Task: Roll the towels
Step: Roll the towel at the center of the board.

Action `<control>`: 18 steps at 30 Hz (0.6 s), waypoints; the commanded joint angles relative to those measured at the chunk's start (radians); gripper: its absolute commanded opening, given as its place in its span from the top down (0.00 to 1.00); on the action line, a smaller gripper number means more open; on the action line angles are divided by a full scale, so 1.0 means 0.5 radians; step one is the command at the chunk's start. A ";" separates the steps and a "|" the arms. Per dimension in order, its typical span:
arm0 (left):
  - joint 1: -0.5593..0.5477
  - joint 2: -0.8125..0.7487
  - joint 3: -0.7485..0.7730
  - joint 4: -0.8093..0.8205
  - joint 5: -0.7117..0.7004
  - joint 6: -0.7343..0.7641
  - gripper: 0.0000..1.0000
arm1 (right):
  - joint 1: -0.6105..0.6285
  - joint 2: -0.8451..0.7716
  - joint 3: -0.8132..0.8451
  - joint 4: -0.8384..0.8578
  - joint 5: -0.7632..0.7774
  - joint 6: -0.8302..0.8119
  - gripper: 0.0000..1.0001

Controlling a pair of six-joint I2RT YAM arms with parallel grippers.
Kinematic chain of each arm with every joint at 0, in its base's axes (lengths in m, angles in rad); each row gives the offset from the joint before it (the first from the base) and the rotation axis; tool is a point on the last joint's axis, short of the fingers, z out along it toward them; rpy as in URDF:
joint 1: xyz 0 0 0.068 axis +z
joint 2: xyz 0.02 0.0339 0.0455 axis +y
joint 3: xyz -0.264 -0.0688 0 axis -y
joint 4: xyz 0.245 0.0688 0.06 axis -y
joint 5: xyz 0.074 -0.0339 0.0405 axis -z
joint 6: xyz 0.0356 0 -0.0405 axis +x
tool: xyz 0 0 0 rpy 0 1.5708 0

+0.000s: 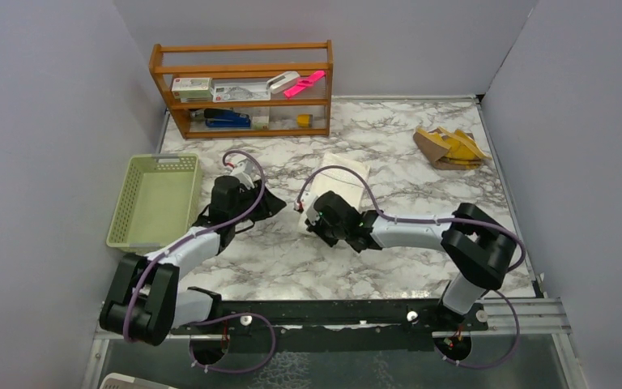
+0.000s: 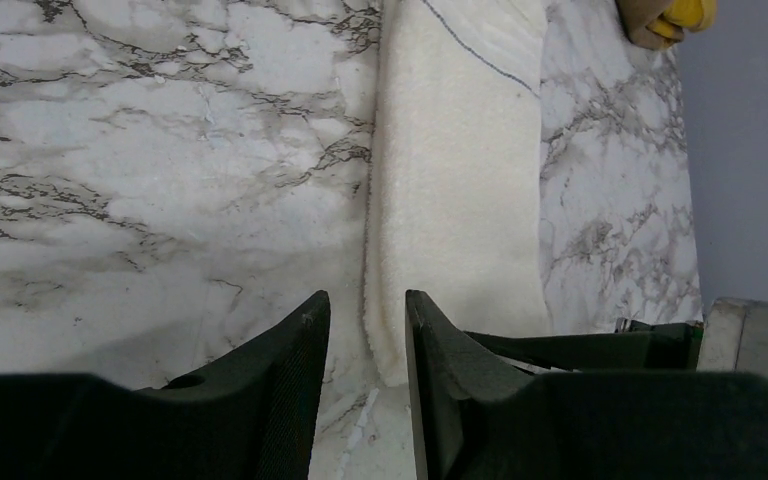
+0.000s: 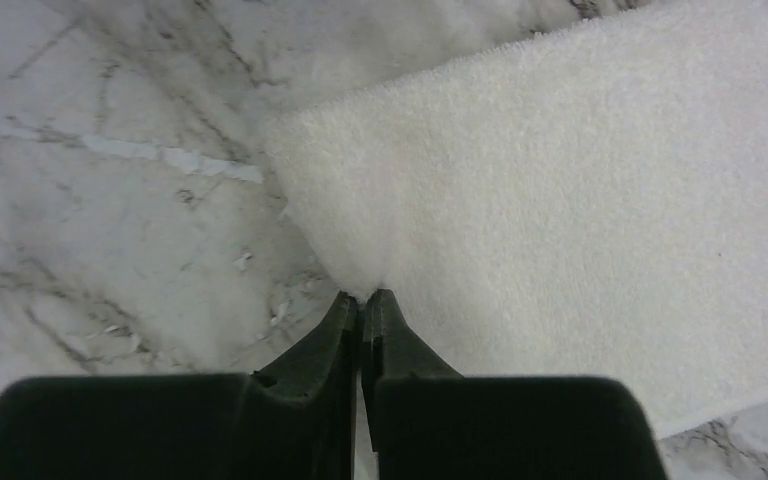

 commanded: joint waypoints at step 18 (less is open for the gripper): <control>-0.372 -0.205 0.000 0.062 0.062 -0.113 0.63 | -0.764 0.375 0.389 -0.277 -1.913 0.619 0.99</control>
